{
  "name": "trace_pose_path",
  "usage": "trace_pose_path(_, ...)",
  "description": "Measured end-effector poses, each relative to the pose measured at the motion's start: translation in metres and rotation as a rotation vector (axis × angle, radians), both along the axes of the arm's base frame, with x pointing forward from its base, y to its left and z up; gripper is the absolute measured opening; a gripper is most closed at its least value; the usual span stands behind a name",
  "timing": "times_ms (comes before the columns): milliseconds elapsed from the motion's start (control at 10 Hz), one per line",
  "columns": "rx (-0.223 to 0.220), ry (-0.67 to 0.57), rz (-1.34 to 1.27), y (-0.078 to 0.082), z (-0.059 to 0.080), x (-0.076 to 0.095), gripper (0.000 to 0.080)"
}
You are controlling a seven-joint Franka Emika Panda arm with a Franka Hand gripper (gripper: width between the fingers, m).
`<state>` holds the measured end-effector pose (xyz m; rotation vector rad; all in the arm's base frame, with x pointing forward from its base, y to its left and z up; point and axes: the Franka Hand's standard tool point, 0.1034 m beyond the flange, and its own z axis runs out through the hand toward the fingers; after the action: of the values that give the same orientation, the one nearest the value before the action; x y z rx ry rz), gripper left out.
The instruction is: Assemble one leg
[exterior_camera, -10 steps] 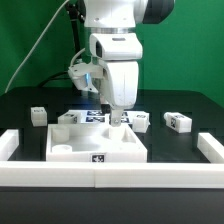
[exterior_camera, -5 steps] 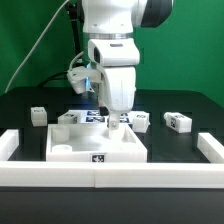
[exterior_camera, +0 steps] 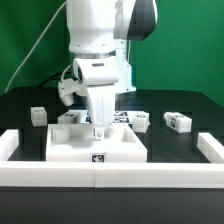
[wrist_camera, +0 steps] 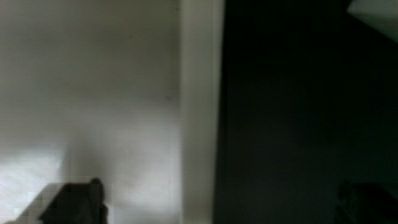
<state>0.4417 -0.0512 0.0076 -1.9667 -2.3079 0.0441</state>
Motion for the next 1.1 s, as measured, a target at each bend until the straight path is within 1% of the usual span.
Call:
trace_pose_path(100,0.000,-0.002,-0.005,0.0023,-0.0004,0.0018,0.0650)
trace_pose_path(200,0.000,-0.004,-0.010,0.0057,-0.0005,0.0046,0.0556)
trace_pose_path(300,-0.001,-0.002,-0.015,0.0035,-0.0010,0.0032,0.0374)
trace_pose_path(400,-0.001,-0.002,-0.017,0.0028,-0.0012,0.0030,0.0374)
trace_pose_path(500,-0.001,-0.001,-0.017,0.0027,-0.0013,0.0029,0.0239)
trace_pose_path(600,-0.001,-0.002,-0.017,0.0026,-0.0013,0.0030,0.0065)
trace_pose_path(1100,-0.002,-0.013,-0.018,0.0018,0.0001,0.0057,0.0062)
